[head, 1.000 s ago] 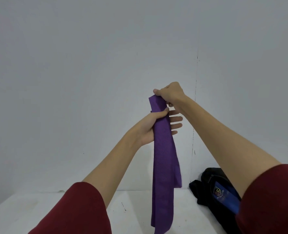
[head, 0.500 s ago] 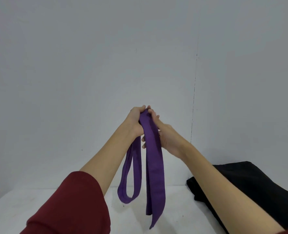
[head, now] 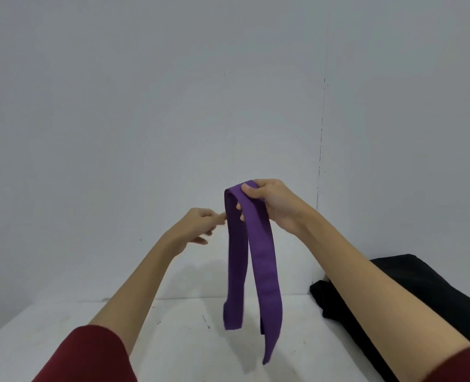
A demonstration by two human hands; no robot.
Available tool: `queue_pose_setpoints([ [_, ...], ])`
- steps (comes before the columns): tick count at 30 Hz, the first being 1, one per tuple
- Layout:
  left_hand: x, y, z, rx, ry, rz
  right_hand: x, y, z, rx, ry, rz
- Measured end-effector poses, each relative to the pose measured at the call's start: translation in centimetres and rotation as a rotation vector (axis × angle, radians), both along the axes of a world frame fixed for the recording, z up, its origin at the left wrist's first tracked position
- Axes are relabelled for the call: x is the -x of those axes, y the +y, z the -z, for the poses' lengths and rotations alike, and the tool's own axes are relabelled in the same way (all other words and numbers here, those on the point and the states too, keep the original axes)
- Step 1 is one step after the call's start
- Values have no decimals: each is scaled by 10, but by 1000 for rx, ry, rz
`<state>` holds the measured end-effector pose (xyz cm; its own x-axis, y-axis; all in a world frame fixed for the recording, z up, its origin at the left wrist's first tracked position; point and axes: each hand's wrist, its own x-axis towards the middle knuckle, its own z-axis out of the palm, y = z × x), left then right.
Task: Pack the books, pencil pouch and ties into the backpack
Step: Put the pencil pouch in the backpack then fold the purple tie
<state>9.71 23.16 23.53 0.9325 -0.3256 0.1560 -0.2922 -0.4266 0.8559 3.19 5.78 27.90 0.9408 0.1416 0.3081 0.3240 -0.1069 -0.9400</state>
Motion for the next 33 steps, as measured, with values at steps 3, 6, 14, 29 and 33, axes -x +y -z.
queue_pose_setpoints([
  [3,1,-7,7,348,-2,251,2,1,-2,41,-3,-26],
  [6,12,-20,1,645,162,530,5,-2,-7,46,-17,-55],
  [14,19,-57,15,528,177,439,17,-28,-24,24,-12,-57],
  [29,11,-35,50,125,-90,229,-2,-28,1,-198,84,174],
  [33,11,-23,122,221,124,229,-9,-28,-6,-280,28,181],
])
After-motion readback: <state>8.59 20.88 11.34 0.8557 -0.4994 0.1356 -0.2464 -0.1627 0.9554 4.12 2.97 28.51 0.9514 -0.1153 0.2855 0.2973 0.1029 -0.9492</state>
